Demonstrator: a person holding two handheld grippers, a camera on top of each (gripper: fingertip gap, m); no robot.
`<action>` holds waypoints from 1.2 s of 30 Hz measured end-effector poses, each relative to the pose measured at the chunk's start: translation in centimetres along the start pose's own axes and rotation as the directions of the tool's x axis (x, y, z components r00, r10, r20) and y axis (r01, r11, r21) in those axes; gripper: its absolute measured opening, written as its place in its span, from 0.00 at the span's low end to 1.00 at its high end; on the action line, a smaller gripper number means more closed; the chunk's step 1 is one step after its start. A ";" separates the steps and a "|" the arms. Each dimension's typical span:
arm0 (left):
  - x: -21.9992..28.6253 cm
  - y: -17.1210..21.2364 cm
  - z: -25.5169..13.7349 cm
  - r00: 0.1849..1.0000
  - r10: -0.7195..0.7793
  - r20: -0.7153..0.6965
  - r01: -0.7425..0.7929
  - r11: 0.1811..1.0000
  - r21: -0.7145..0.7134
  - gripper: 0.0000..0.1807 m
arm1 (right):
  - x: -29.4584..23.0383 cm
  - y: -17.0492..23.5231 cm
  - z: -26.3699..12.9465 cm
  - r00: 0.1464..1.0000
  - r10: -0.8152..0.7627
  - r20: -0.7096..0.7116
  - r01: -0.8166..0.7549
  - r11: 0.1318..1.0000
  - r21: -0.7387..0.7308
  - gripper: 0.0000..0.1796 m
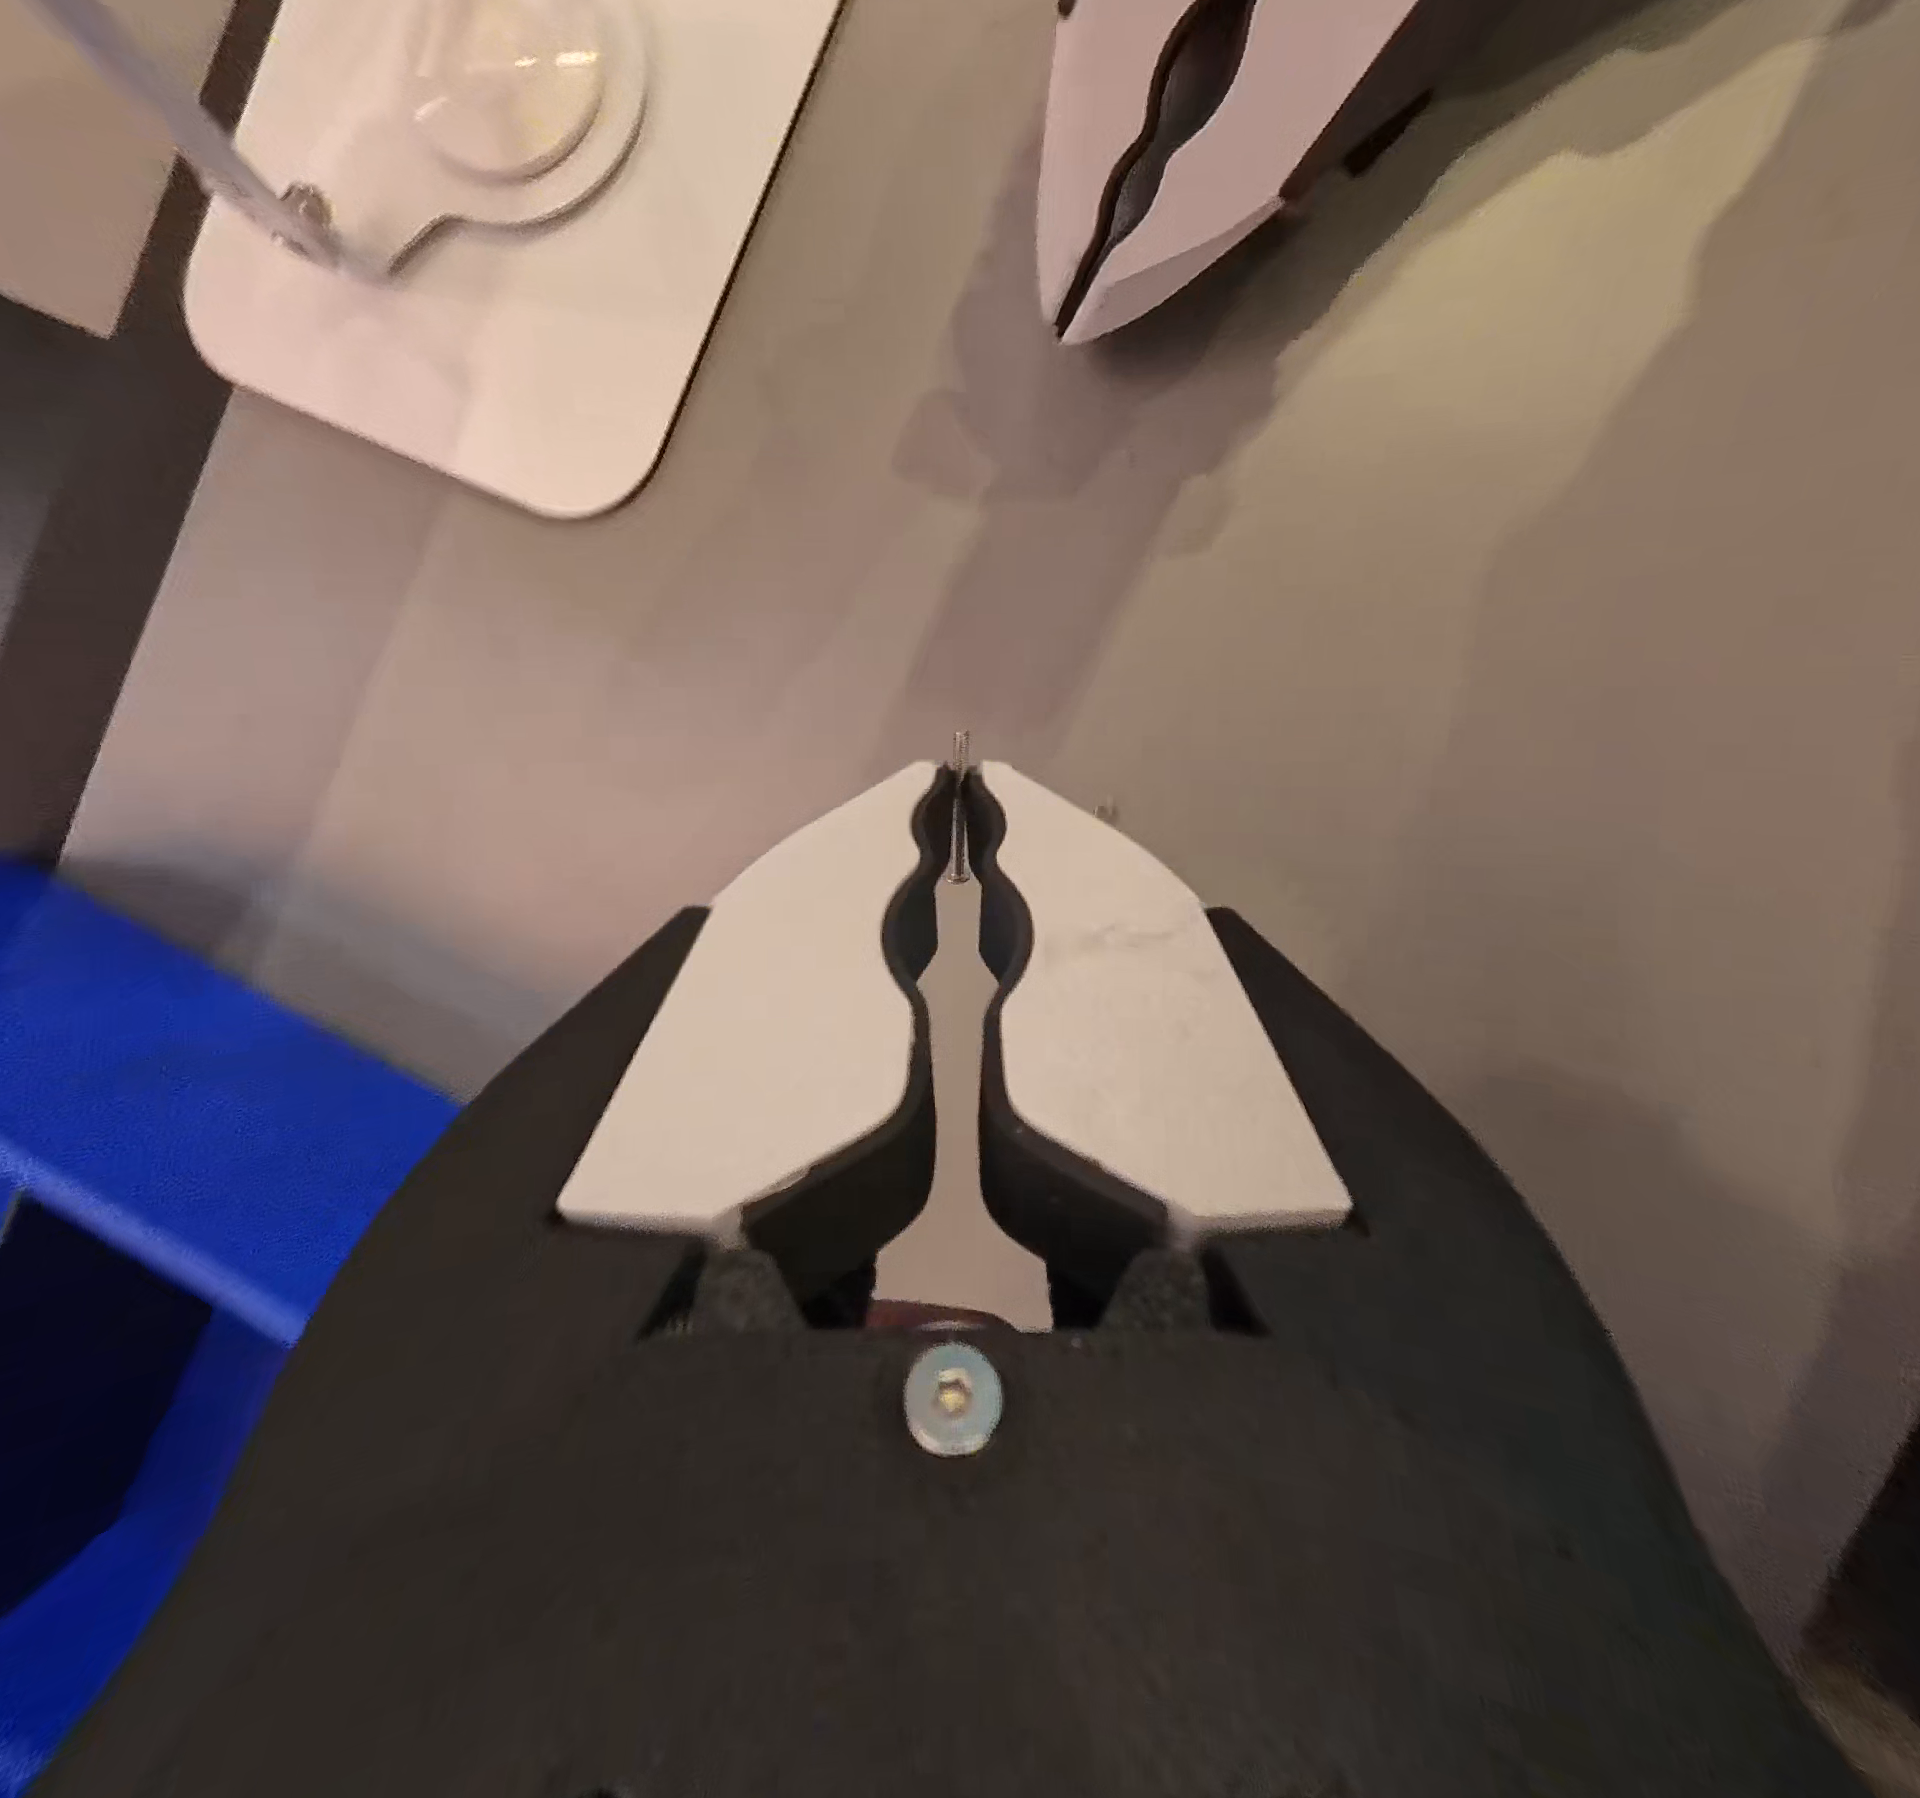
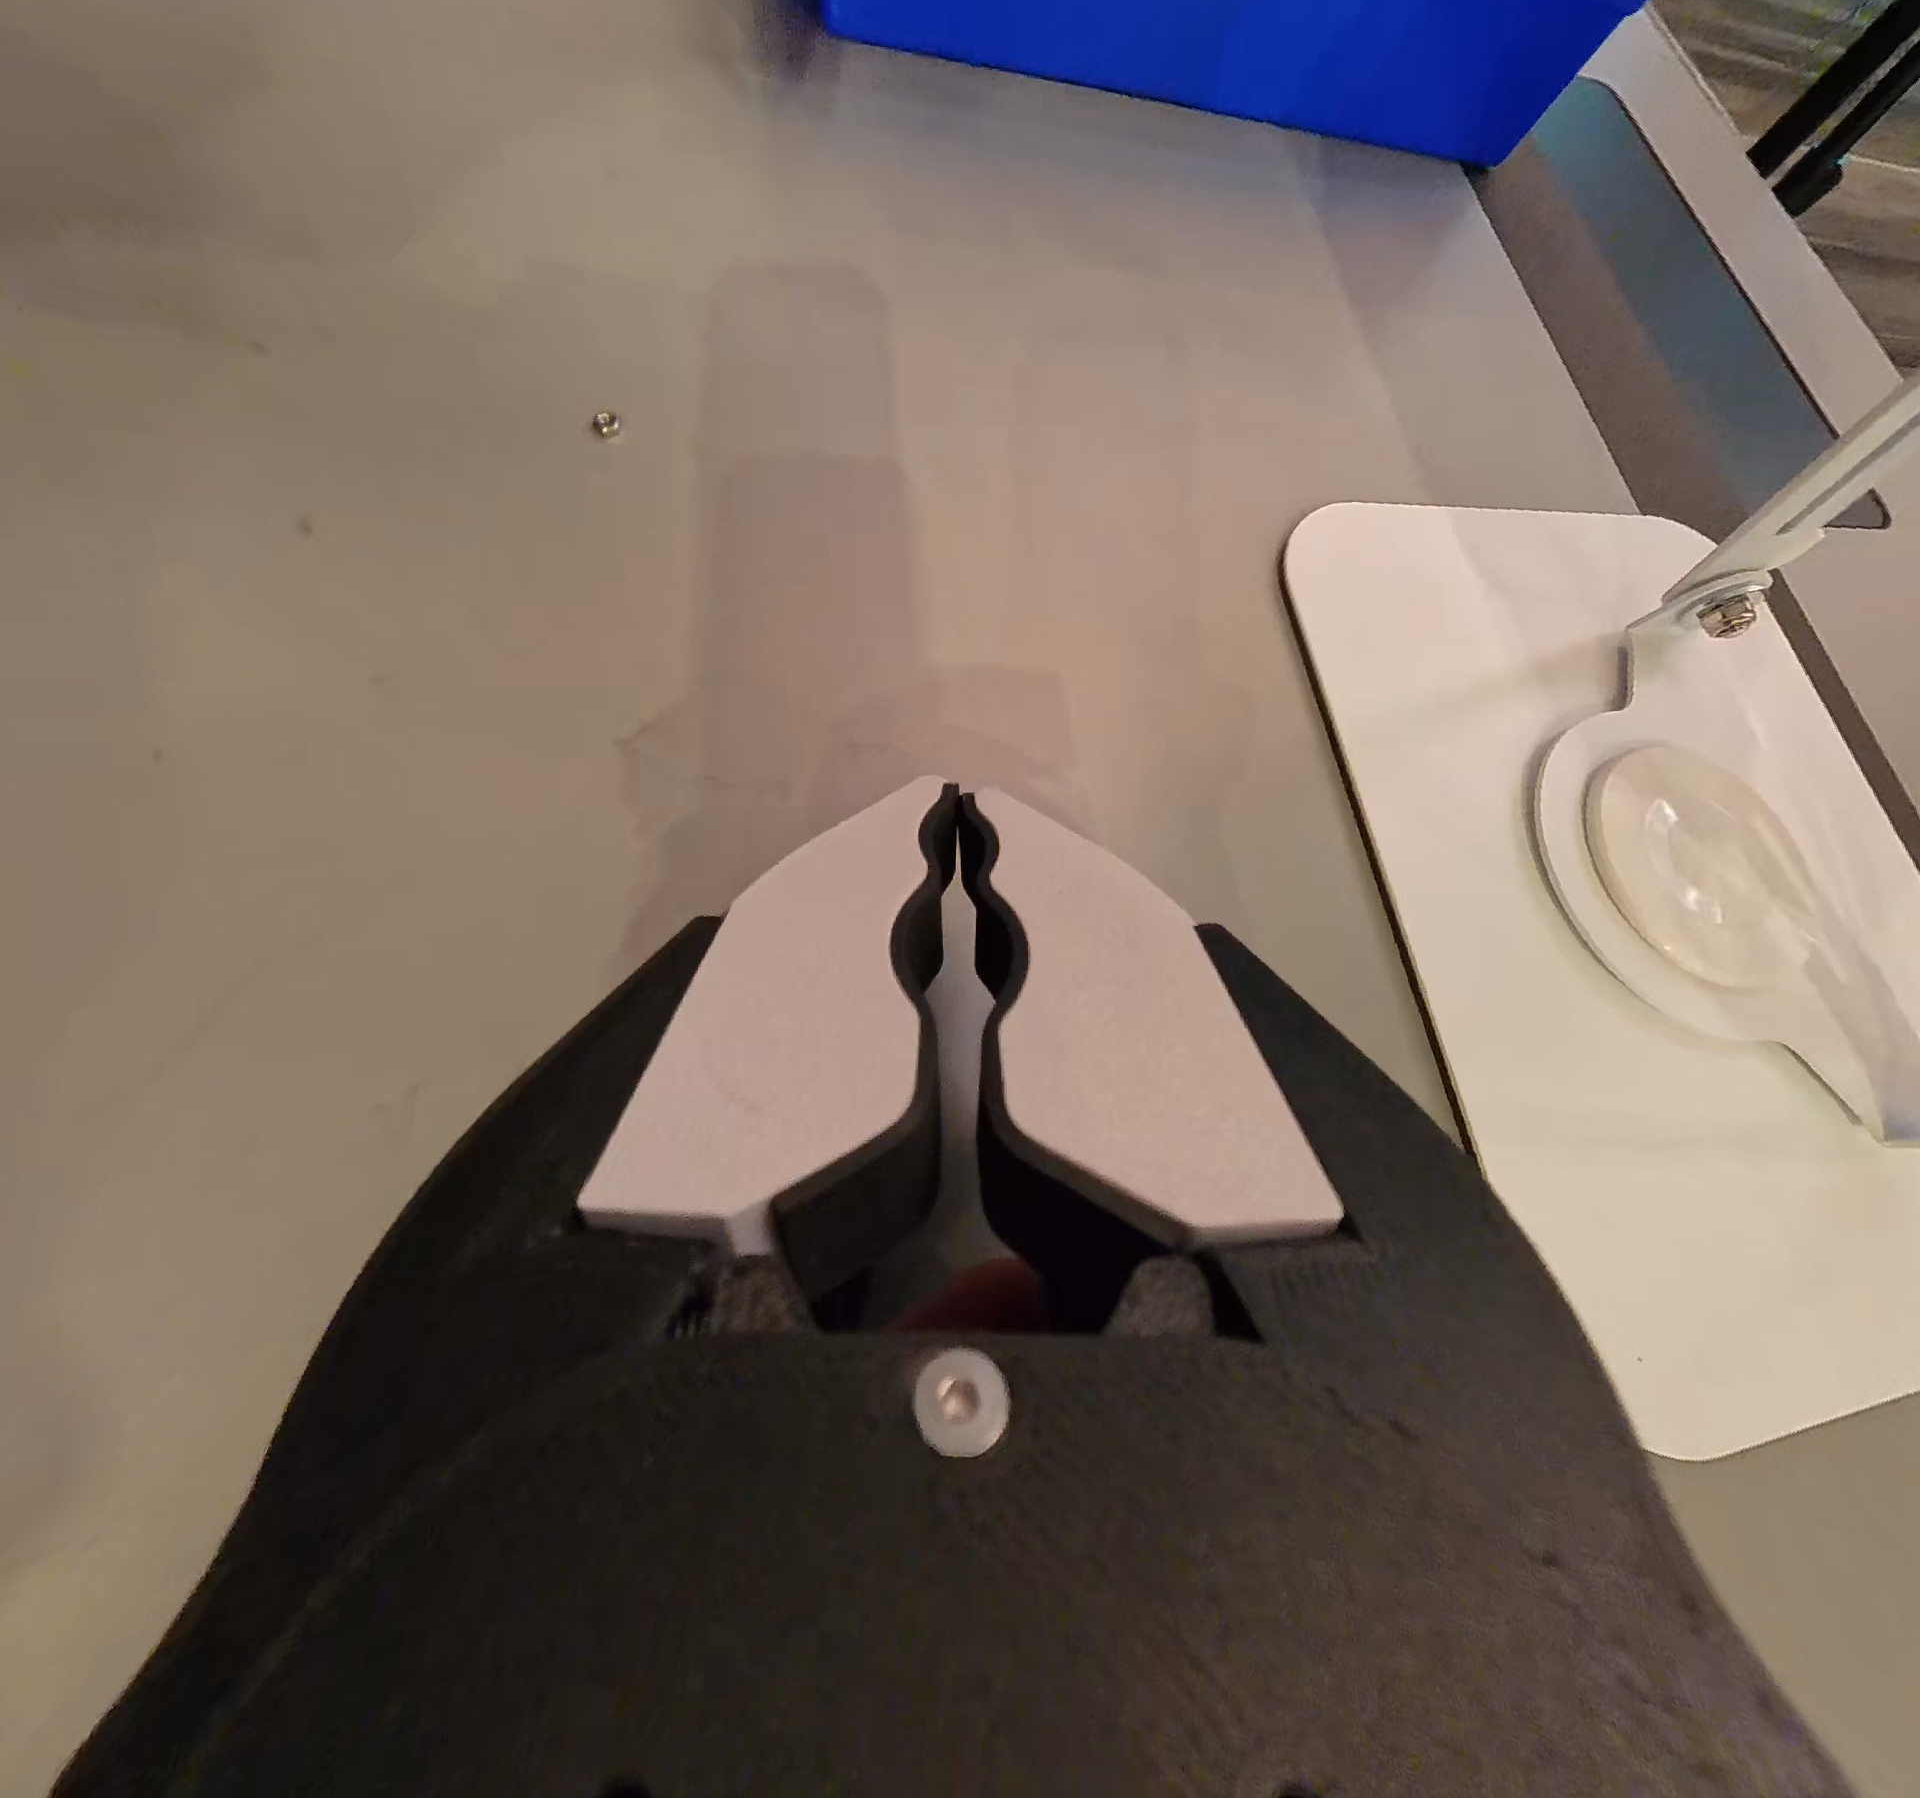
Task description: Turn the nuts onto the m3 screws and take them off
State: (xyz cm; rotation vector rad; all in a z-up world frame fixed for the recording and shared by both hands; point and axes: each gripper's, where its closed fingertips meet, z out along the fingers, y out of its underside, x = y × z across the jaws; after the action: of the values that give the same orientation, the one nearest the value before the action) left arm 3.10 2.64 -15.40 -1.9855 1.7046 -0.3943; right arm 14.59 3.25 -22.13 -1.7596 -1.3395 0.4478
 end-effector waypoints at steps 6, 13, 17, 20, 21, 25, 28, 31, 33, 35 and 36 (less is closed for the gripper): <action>2.1 -3.1 3.7 0.998 0.055 -0.043 -0.047 0.984 0.170 0.01 | 0.0 -1.7 -1.1 0.998 0.048 0.036 -0.052 0.990 0.132 0.02; 1.8 -4.2 6.1 0.991 0.128 0.049 -0.135 0.974 0.182 0.01 | -0.4 -5.0 -3.0 0.966 0.190 0.176 -0.240 0.910 0.338 0.03; 2.5 -5.4 7.0 0.970 0.215 0.117 -0.232 0.958 0.167 0.01 | -0.6 -5.2 -3.0 0.962 0.200 0.186 -0.255 0.903 0.345 0.05; 3.0 -6.9 7.0 0.964 0.224 0.140 -0.252 0.940 0.229 0.01 | -0.6 -5.3 -3.0 0.962 0.201 0.183 -0.255 0.900 0.353 0.06; 3.0 -7.2 6.9 0.963 0.226 0.146 -0.256 0.936 0.242 0.01 | -0.5 -5.3 -3.1 0.962 0.203 0.184 -0.258 0.898 0.357 0.06; 2.9 -7.8 6.7 0.949 0.251 0.189 -0.295 0.919 0.261 0.01 | -0.5 -5.5 -3.5 0.963 0.193 0.190 -0.253 0.889 0.382 0.04; 2.6 -8.0 6.7 0.944 0.253 0.214 -0.305 0.916 0.260 0.01 | -0.6 -5.6 -3.6 0.968 0.178 0.179 -0.236 0.889 0.393 0.04; 2.9 -8.1 7.0 0.937 0.273 0.217 -0.324 0.911 0.254 0.01 | -0.5 -5.6 -3.6 0.967 0.181 0.179 -0.239 0.888 0.392 0.03; 3.0 -8.1 7.0 0.935 0.277 0.221 -0.330 0.909 0.254 0.01 | -0.6 -5.5 -3.5 0.966 0.183 0.185 -0.242 0.890 0.386 0.01; 3.0 -8.1 7.0 0.937 0.272 0.220 -0.326 0.908 0.264 0.01 | -0.6 -5.5 -3.5 0.966 0.182 0.184 -0.241 0.890 0.387 0.01; 3.0 -8.2 7.0 0.938 0.268 0.220 -0.323 0.907 0.270 0.01 | -0.6 -5.6 -3.6 0.966 0.182 0.186 -0.242 0.889 0.388 0.01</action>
State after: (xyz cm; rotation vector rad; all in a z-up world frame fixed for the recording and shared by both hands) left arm 14.08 1.78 -17.15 -1.4687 1.6835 -0.3340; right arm 13.56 1.57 -15.80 -1.5442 -1.0540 0.9260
